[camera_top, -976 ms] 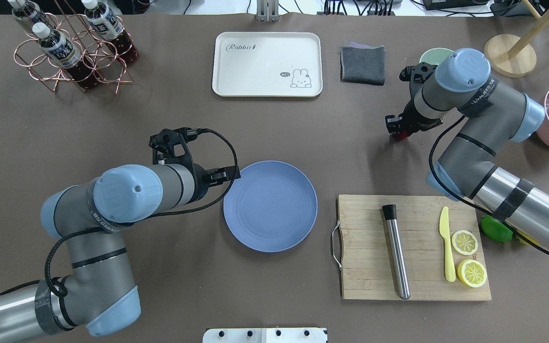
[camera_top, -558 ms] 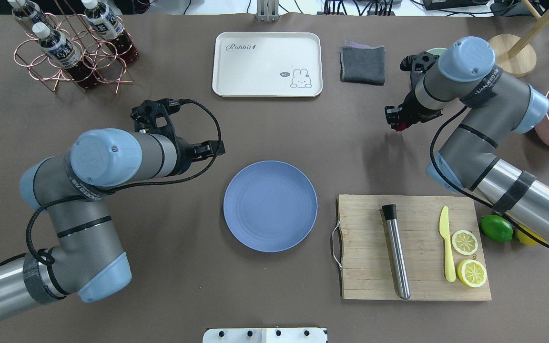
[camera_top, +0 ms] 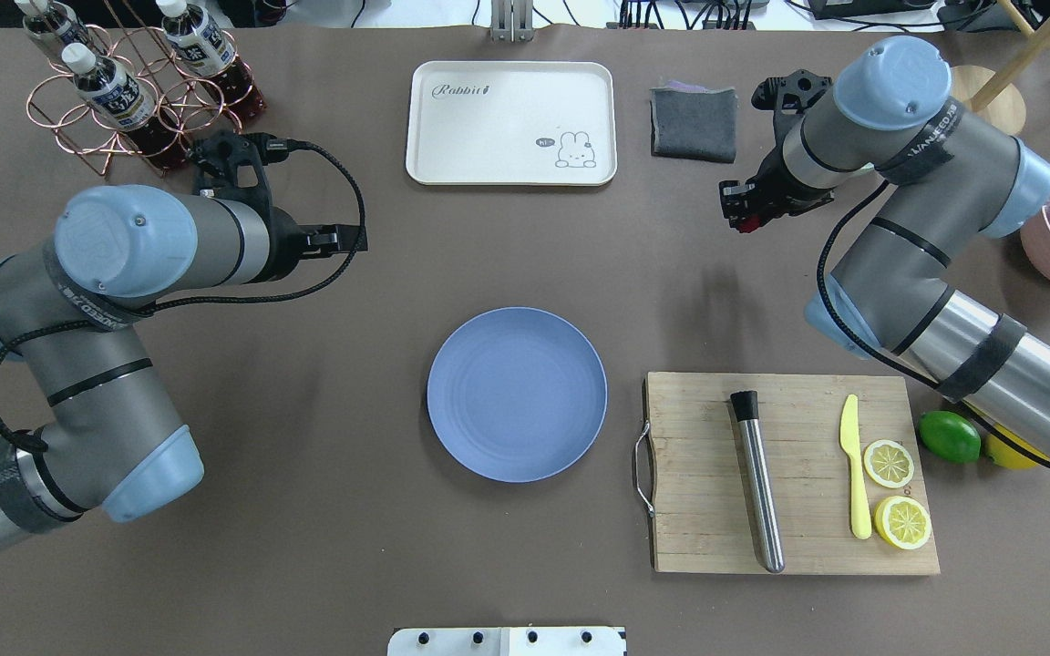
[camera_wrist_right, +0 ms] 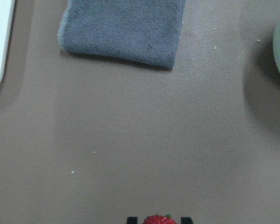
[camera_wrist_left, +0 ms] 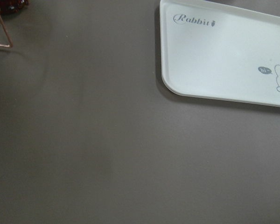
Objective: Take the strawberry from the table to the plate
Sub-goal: 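Carry the strawberry toward the blue plate with the right gripper while the left arm withdraws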
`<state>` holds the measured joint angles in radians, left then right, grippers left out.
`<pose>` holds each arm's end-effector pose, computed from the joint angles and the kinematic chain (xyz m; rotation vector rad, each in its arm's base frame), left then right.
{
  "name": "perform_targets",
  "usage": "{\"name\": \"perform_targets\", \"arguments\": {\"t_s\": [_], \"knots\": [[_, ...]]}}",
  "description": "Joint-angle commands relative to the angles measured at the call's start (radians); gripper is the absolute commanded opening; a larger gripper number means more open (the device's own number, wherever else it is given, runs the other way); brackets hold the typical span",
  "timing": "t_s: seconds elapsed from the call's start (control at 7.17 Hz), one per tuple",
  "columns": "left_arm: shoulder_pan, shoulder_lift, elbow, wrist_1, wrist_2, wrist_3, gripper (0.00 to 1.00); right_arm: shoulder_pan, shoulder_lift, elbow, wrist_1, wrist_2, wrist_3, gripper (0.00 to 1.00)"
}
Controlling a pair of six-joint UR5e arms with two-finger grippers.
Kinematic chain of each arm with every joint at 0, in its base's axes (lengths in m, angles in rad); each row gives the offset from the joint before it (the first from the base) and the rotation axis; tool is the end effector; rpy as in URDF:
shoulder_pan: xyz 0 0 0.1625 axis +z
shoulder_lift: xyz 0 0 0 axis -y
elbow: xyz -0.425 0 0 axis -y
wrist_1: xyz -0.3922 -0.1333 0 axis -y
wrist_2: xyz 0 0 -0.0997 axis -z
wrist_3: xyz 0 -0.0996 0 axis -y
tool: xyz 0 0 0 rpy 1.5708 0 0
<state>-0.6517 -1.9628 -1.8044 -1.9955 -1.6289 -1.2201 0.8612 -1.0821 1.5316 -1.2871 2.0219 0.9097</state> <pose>0.4125 -0.4751 0.2885 0.4596 0.9487 -0.2422 -0.3793 -0.5796 0.3672 0.1850 -0.8177 0.0229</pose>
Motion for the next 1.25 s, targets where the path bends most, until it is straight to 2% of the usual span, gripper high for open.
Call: {"name": "perform_targets", "arguments": {"t_s": [0.0, 0.14, 0.28, 0.42, 0.56, 0.84, 1.12], "knots": [[-0.022, 0.056, 0.000, -0.054, -0.008, 0.007, 0.98, -0.027, 0.028, 0.073, -0.072, -0.005, 0.052, 0.00], [-0.025, 0.096, 0.002, -0.102, -0.009, 0.008, 0.98, -0.048, 0.046, 0.082, -0.074, -0.008, 0.095, 0.00], [-0.038, 0.129, 0.002, -0.121, -0.026, 0.101, 0.98, -0.072, 0.060, 0.094, -0.075, -0.012, 0.127, 0.00], [-0.089, 0.162, 0.004, -0.121, -0.084, 0.229, 0.98, -0.102, 0.098, 0.099, -0.118, -0.035, 0.173, 0.00], [-0.142, 0.198, 0.005, -0.120, -0.173, 0.279, 0.98, -0.140, 0.147, 0.114, -0.189, -0.073, 0.202, 0.00], [-0.302, 0.255, 0.052, -0.112, -0.435, 0.454, 0.98, -0.220, 0.227, 0.120, -0.283, -0.132, 0.297, 0.00], [-0.388, 0.300, 0.098, -0.108, -0.465, 0.652, 0.98, -0.310, 0.251, 0.121, -0.294, -0.196, 0.372, 0.00]]}}
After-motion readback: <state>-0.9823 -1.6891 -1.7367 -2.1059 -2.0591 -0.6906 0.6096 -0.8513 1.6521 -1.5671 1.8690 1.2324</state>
